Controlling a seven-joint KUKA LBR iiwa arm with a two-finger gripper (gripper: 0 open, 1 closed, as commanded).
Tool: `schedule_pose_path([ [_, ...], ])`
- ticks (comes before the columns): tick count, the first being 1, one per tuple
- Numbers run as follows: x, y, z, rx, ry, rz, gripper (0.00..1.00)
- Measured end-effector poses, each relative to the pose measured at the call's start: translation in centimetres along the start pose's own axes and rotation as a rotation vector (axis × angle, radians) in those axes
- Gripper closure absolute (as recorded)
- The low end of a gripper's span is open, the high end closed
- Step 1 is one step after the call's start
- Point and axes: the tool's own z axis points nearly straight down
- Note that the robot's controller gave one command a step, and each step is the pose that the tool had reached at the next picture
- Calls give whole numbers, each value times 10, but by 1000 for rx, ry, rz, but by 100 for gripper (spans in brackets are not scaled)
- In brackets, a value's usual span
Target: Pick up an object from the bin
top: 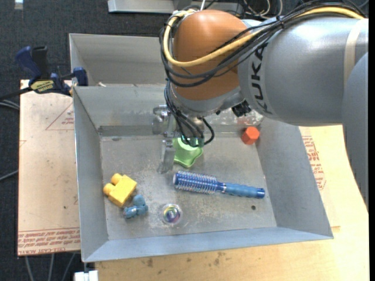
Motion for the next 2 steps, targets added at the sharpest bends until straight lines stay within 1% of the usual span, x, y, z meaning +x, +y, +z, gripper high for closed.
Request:
schedule_pose_path([
  [1, 19, -64, 117, 2, 2, 96, 0],
  [2, 16, -92, 144, -3, -17, -59, 0],
])
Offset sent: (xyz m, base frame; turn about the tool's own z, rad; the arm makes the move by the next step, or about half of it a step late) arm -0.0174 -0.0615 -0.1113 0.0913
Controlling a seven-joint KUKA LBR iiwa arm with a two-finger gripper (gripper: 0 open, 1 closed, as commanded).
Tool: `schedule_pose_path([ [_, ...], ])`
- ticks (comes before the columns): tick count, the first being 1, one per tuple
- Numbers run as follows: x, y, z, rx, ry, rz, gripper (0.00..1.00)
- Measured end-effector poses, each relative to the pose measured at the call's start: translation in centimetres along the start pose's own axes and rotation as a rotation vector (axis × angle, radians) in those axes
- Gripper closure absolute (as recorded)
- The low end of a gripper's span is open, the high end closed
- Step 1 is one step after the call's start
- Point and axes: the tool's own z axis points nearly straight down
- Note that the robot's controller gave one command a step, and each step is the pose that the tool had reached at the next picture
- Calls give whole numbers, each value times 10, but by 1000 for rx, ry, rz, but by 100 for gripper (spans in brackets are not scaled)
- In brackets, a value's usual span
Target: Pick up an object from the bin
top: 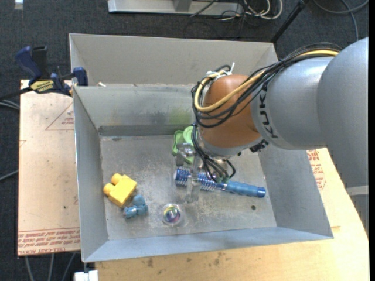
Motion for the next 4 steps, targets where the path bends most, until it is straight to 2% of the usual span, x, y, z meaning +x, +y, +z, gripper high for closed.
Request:
schedule_pose_path([
  [1, 15, -24, 29, 3, 11, 89, 0],
  [2, 14, -24, 29, 2, 11, 91, 100],
  [3, 0, -25, 29, 1, 8, -258, 100],
  [4, 35, 6, -177, 1, 1, -252, 100],
])
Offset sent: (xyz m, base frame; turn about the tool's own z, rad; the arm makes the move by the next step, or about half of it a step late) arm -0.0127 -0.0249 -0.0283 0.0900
